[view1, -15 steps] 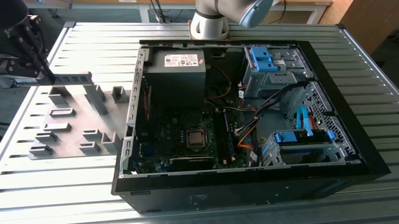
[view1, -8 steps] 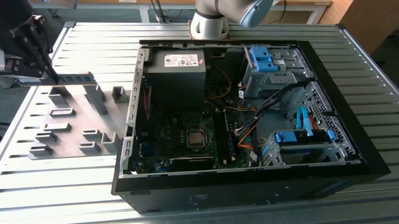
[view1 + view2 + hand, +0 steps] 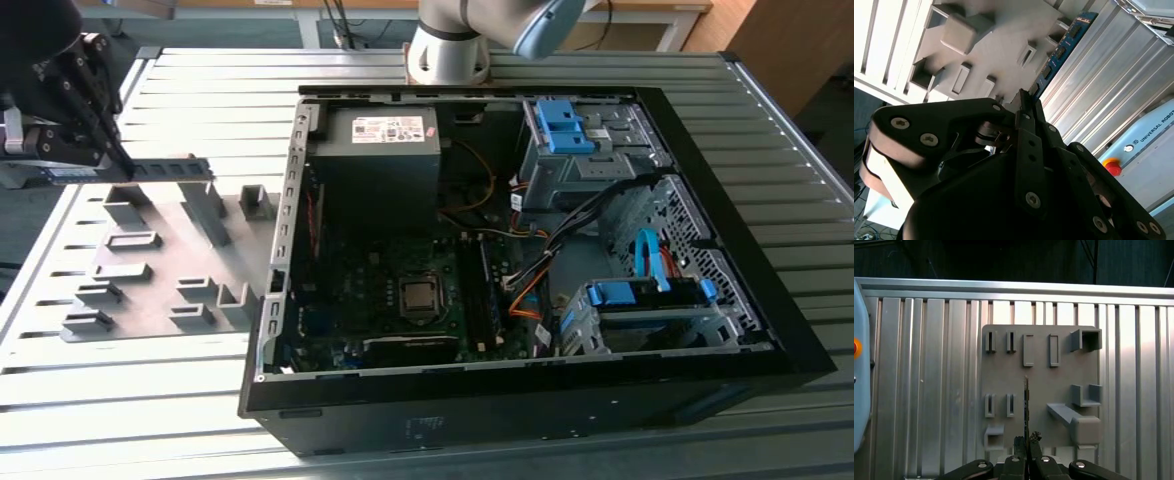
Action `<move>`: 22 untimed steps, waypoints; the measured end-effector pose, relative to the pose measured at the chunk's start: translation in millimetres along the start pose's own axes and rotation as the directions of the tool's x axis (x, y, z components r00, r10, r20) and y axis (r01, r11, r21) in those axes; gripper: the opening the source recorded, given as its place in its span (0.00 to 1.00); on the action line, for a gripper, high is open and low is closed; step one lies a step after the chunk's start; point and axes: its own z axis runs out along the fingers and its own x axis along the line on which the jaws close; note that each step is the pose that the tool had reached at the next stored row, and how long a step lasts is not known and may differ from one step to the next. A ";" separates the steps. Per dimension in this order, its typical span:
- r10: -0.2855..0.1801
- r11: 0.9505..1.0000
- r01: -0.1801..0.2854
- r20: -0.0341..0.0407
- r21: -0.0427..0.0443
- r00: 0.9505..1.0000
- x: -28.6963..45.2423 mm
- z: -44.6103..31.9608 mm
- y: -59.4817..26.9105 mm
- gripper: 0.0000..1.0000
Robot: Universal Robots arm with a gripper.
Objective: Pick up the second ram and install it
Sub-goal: 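Pick up the second ram and move it above second insertion slot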
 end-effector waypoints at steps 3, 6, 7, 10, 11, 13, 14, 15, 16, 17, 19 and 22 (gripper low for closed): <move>0.000 1.000 0.000 0.000 0.000 1.000 0.0 0.0 -2.1 0.14; 0.000 1.000 0.000 0.000 0.000 1.000 0.0 -0.2 -4.3 0.14; 0.000 1.000 0.000 0.000 0.000 1.000 0.0 -0.2 -5.0 0.14; 0.000 1.000 0.000 0.000 0.000 1.000 0.0 -0.3 -7.2 0.14; 0.000 1.000 0.000 0.000 0.000 1.000 0.0 -0.2 -8.0 0.14; 0.000 1.000 0.000 0.000 0.000 1.000 0.0 -0.4 -9.5 0.14; 0.000 1.000 0.000 0.000 0.000 1.000 0.0 -0.3 -10.4 0.14; 0.000 1.000 0.000 0.000 0.000 1.000 0.0 -0.3 -11.1 0.14; 0.000 1.000 0.000 0.000 0.000 1.000 0.0 -0.4 -11.8 0.14; 0.000 1.000 0.000 0.000 0.000 1.000 0.0 -0.4 -12.5 0.14; 0.000 1.000 0.000 0.000 0.000 1.000 0.0 -0.5 -14.0 0.14; 0.000 1.000 0.000 0.000 0.000 1.000 0.0 -0.5 -16.1 0.14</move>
